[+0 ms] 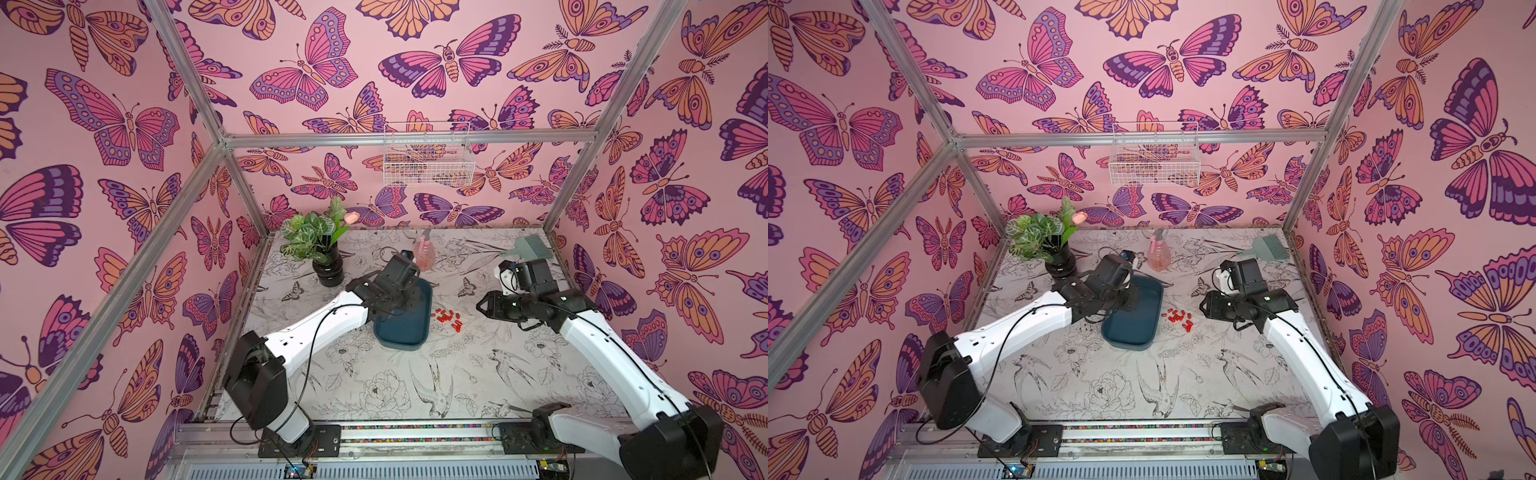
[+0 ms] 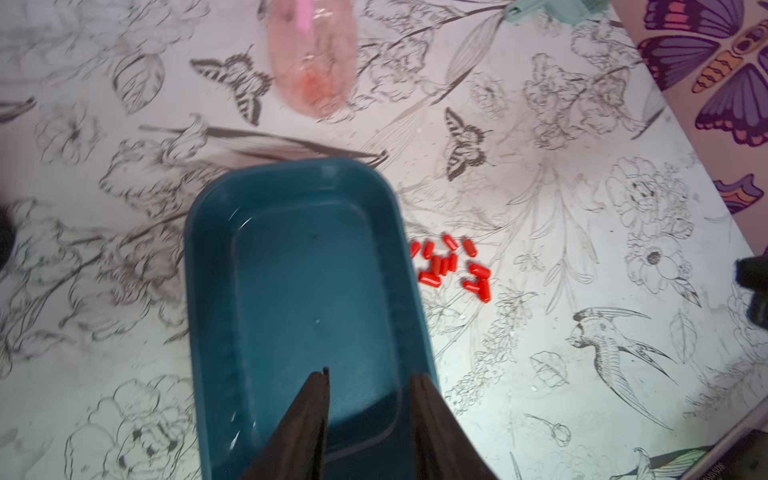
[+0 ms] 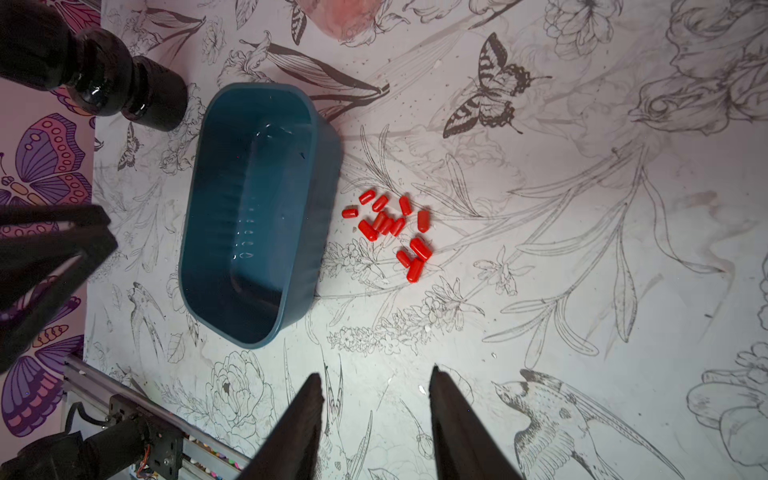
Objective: Take the screw protection sleeves out of the storage box
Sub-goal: Place the screw protection sleeve at the center of the board, then move the storage box to the center of the board.
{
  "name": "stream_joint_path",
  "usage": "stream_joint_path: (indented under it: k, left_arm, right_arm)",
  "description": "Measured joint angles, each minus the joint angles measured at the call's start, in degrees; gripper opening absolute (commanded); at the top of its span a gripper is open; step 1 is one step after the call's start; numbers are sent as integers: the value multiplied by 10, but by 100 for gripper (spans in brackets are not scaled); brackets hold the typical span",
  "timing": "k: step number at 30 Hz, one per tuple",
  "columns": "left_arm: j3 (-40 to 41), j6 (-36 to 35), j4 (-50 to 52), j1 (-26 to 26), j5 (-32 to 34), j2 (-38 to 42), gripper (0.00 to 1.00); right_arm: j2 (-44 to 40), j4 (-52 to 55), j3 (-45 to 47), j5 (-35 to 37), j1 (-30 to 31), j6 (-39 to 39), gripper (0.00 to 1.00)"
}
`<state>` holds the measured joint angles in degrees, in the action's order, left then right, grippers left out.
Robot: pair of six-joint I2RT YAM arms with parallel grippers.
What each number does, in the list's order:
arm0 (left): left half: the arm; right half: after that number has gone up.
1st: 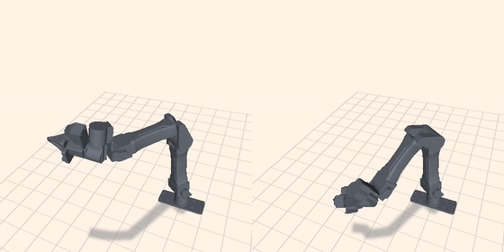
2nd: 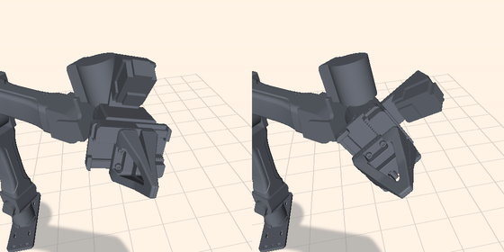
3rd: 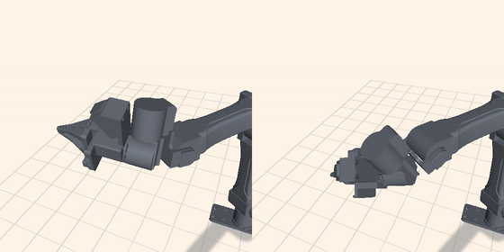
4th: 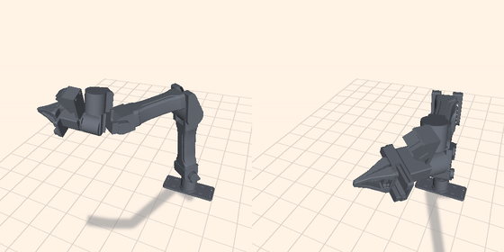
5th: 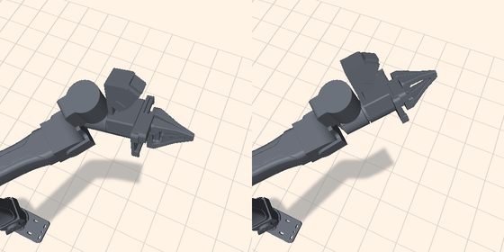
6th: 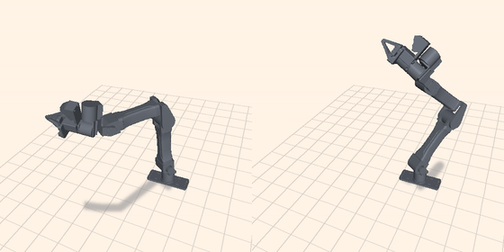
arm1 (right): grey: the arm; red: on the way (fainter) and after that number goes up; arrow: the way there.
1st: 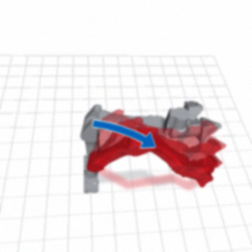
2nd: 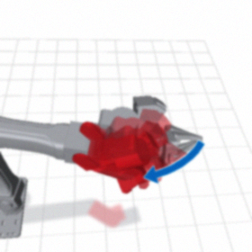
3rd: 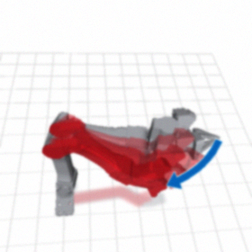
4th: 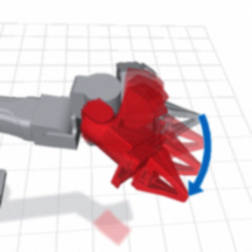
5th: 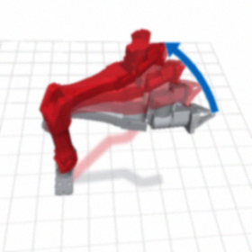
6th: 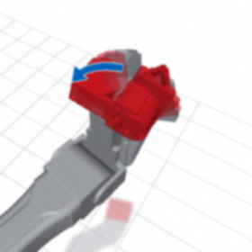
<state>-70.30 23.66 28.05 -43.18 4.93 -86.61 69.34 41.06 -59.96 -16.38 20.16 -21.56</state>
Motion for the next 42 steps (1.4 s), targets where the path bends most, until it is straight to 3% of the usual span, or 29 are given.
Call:
stream_joint_path:
  k: [7, 19, 29, 42]
  left_arm:
    - [150, 36, -22, 15, 5, 155, 37]
    - [275, 71, -34, 34, 13, 377, 36]
    - [281, 76, -21, 39, 15, 419, 36]
    - [288, 75, -9, 50, 15, 426, 36]
  right_arm:
    - [133, -37, -64, 17, 55, -9, 44]
    - [319, -64, -188, 29, 113, -19, 44]
    - [413, -77, -231, 29, 137, -27, 44]
    - [466, -84, -288, 28, 137, -37, 45]
